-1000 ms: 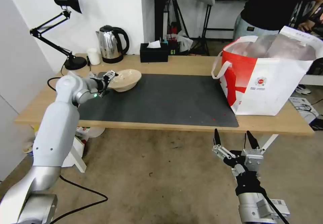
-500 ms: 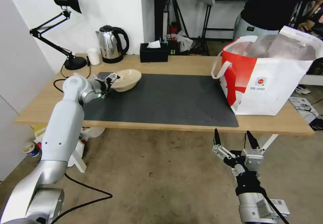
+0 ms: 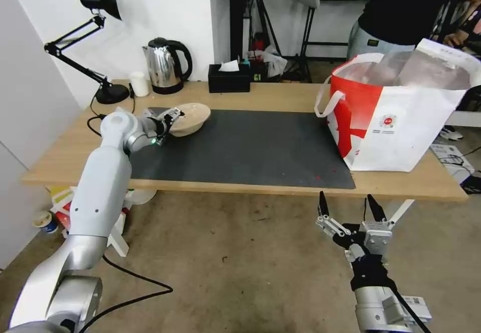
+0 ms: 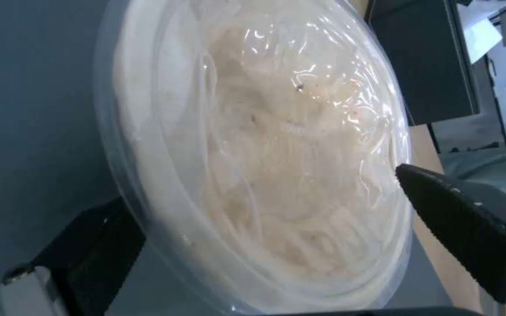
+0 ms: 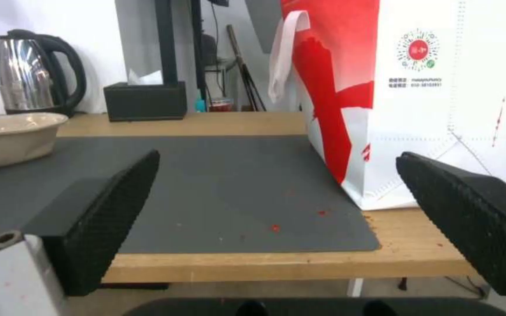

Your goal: Pick up the trash from the table and place it into the takeout bag.

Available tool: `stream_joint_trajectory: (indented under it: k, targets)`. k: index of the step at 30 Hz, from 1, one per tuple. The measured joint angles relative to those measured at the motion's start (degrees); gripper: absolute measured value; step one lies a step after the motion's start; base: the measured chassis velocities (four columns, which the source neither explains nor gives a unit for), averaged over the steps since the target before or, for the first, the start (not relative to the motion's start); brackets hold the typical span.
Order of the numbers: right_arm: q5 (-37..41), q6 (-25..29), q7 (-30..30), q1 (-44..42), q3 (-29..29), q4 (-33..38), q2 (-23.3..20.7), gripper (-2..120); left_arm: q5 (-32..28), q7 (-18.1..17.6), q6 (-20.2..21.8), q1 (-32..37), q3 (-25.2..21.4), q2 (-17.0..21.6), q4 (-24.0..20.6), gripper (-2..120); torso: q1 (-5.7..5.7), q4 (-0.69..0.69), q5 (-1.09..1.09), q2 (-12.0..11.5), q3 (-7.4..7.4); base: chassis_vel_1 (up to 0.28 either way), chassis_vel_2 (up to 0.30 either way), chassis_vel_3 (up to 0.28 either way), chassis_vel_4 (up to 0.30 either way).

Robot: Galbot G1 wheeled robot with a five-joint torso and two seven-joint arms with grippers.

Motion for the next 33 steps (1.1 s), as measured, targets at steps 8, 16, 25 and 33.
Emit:
stream_joint_trajectory:
  k: [8, 16, 25, 33]
  targets:
    - [0.0, 0.0, 0.0, 0.0, 0.0, 0.0, 0.0, 100, 0.4, 0.5, 0.2, -0.2, -0.3, -0.3, 1.0, 93, 0.0, 0.0, 0.0, 0.0, 0.0, 0.0, 0.0, 0.0, 0.0]
    - [0.0, 0.0, 0.0, 0.0, 0.0, 0.0, 0.0, 100, 1.1, 1.2, 0.2, 0.6, -0.7, 0.0, 1.1, 64, 0.0, 0.0, -0.01, 0.0, 0.0, 0.0, 0.0, 0.0, 0.0]
    - [0.0, 0.0, 0.0, 0.0, 0.0, 0.0, 0.0, 100, 1.7, 2.3, 0.1, 1.5, -1.1, 0.7, 0.9, 30, 0.0, 0.0, 0.0, 0.0, 0.0, 0.0, 0.0, 0.0, 0.0]
    - [0.0, 0.0, 0.0, 0.0, 0.0, 0.0, 0.0, 100, 1.9, 2.7, -0.2, 3.5, -1.6, 1.3, -1.8, 9, 0.0, 0.0, -0.01, 0.0, 0.0, 0.0, 0.0, 0.0, 0.0]
